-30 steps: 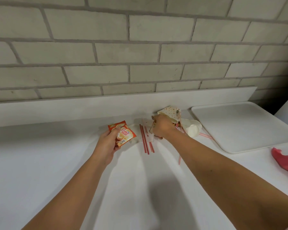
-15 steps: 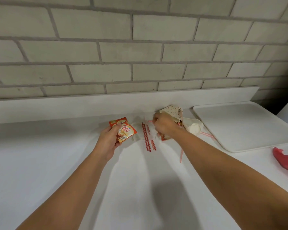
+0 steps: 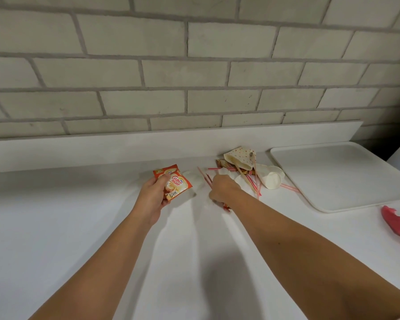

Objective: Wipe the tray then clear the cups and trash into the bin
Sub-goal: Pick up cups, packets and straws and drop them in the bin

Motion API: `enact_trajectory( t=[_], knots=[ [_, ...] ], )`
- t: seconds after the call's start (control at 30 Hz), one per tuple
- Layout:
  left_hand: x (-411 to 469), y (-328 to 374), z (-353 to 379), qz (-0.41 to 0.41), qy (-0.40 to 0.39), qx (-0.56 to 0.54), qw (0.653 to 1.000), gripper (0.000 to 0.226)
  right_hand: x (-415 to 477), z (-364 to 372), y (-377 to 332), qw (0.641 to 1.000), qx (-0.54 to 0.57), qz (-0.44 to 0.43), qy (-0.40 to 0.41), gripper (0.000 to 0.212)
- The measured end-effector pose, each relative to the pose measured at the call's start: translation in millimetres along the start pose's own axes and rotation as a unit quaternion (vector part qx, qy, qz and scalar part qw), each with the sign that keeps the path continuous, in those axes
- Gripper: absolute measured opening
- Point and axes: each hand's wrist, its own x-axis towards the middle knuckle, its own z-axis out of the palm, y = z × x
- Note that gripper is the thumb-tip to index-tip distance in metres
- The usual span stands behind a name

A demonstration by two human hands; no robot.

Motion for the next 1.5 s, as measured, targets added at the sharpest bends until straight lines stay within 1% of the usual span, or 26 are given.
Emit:
enact_trajectory(
  t=[0.03, 0.07, 0.13, 0.17, 0.23, 0.33, 0.47, 0.53, 0.6, 0.7, 0.77, 0.83, 0.93, 1.03, 1.13, 1.2, 1.27, 1.4, 1.5],
  knots=[
    [0, -1, 1, 0.001, -0.004, 0.0, 1.0, 0.021, -2, 1, 1, 1.0, -0.02, 0.0, -0.002, 0.015],
    [0, -1, 2, 0.001, -0.008, 0.002, 1.0, 0.022, -7, 2, 0, 0.999, -0.041, -0.006, -0.004, 0.009],
    [-1, -2, 5, 0.003, -0.015, 0.006, 1.0, 0.022, -13, 5, 2, 0.997, -0.08, -0.015, 0.001, 0.031],
    [-2, -2, 6, 0.002, -0.018, 0.007, 1.0, 0.022, -15, 7, 4, 0.996, -0.091, -0.023, -0.001, 0.031],
    [-4, -3, 6, 0.001, -0.019, 0.009, 1.0, 0.022, -18, 7, 7, 0.995, -0.096, -0.03, -0.011, 0.015],
    [-6, -1, 4, 0.004, -0.018, 0.011, 1.0, 0.022, -21, -3, 13, 0.998, -0.059, -0.02, -0.017, 0.015],
    [-14, 3, 10, 0.003, -0.025, 0.014, 1.0, 0.021, -49, -44, 20, 0.994, 0.054, -0.091, 0.017, 0.029],
    [-20, 6, 17, 0.001, -0.029, 0.014, 0.999, 0.017, -67, -66, 26, 0.985, 0.115, -0.125, 0.034, 0.028],
    [-24, 8, 22, 0.005, -0.037, 0.014, 0.999, 0.015, -80, -82, 32, 0.976, 0.164, -0.137, 0.038, 0.026],
    [-32, 11, 32, 0.008, -0.055, 0.019, 0.998, 0.011, -97, -93, 46, 0.968, 0.213, -0.126, 0.036, 0.026],
    [-41, 11, 41, 0.01, -0.076, 0.031, 0.997, 0.01, -109, -94, 58, 0.967, 0.23, -0.11, 0.028, 0.021],
    [-52, 10, 51, 0.012, -0.103, 0.058, 0.993, 0.012, -124, -93, 71, 0.968, 0.236, -0.086, 0.023, 0.015],
    [-73, 4, 71, 0.015, -0.156, 0.117, 0.981, 0.011, -151, -89, 94, 0.965, 0.258, -0.047, 0.023, 0.014],
    [-96, -6, 94, 0.021, -0.227, 0.165, 0.959, 0.012, -184, -84, 119, 0.96, 0.277, 0.005, 0.037, 0.013],
    [-123, -22, 119, 0.027, -0.309, 0.219, 0.925, 0.014, -219, -75, 149, 0.959, 0.271, 0.064, 0.054, 0.032],
    [-147, -36, 138, 0.036, -0.356, 0.258, 0.897, 0.015, -244, -63, 174, 0.953, 0.28, 0.099, 0.064, 0.037],
    [-170, -50, 153, 0.044, -0.388, 0.287, 0.875, 0.017, -263, -51, 197, 0.948, 0.287, 0.124, 0.064, 0.036],
    [-221, -82, 180, 0.05, -0.448, 0.334, 0.828, 0.022, -298, -20, 247, 0.934, 0.309, 0.17, 0.06, 0.021],
    [-256, -109, 196, 0.069, -0.486, 0.375, 0.786, 0.022, -327, 10, 283, 0.915, 0.351, 0.19, 0.052, 0.027]
  ],
)
